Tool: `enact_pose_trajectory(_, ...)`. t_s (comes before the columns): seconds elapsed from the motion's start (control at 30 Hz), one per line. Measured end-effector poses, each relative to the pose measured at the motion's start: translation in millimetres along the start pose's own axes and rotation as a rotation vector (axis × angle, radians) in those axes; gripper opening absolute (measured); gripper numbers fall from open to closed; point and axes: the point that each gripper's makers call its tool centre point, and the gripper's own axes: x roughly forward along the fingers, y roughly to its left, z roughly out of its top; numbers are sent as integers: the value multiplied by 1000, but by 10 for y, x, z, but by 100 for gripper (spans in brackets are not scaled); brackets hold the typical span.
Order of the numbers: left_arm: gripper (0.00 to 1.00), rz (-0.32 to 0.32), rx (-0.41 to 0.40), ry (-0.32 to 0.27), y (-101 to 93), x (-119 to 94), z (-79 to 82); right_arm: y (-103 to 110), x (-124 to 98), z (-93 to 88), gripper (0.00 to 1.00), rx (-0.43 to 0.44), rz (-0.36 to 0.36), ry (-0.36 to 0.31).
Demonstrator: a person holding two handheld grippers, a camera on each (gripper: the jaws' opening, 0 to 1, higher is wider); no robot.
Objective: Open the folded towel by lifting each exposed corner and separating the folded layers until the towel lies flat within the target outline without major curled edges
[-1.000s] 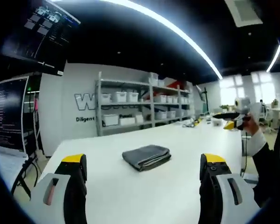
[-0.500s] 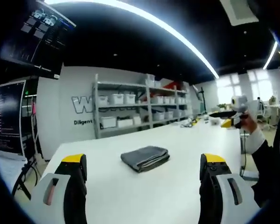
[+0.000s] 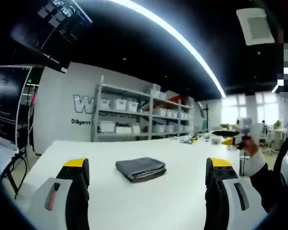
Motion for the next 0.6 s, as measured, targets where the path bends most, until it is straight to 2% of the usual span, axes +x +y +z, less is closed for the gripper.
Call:
enact_pose_trajectory(0.1,100,22,32,-7,29,-10,16,15,11,6,99,4,9,-8)
enact_pose_trajectory(0.17,100,14,83,-33,7,-25,62,27,17,14,99,5,13,-13)
enact_pose_trajectory(0.27,100,37,96,-30,8,-11,51,55,29,21,99,-7,15,-12)
enact_pose_trajectory(0.43,100,22,102,-14,-34,24,-10,114,66,56,99,17,51,-36)
enact_pose_trajectory(0.6,100,12,102,-68,-55,2,63,125,114,81,99,22,59,-46)
